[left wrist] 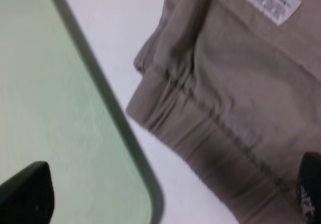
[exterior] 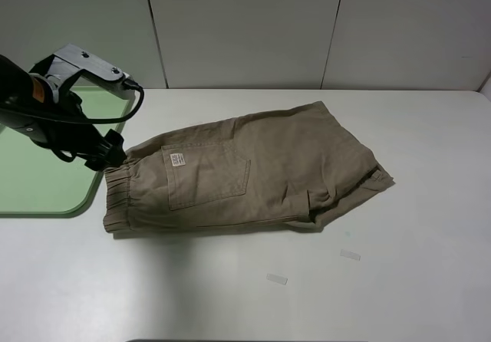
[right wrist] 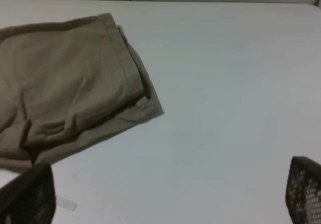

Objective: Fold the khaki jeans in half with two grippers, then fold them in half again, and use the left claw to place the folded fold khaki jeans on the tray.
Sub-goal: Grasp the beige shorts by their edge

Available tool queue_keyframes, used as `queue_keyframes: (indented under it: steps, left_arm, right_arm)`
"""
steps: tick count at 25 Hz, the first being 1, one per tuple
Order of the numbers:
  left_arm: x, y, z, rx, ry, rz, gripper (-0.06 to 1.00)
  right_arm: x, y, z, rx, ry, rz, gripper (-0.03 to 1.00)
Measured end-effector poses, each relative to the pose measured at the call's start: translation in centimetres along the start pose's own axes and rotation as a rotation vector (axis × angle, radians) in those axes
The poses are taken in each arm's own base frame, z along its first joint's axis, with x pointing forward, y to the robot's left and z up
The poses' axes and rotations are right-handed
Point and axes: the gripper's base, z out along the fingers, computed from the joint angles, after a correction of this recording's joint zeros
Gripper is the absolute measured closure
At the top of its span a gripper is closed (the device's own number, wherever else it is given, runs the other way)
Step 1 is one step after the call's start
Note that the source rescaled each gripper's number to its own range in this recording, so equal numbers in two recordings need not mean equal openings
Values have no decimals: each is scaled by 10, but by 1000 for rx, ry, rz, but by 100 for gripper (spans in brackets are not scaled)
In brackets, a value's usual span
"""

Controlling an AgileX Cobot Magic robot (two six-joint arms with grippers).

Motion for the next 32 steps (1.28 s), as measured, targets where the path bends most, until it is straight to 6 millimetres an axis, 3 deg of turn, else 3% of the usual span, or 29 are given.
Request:
queue_keyframes:
  steps: [9, 15, 32]
  left_arm:
    - [-19, 9, -22, -17, 100, -158, -1]
    - [-17, 4, -21, 29, 156, -313, 0]
    - [-16, -23, 61, 136, 295, -556, -5]
  right_arm:
    - [0, 0, 0, 0, 0, 0, -3]
    - [0, 0, 0, 0, 0, 0, -3]
    - [0, 0, 0, 0, 0, 0, -3]
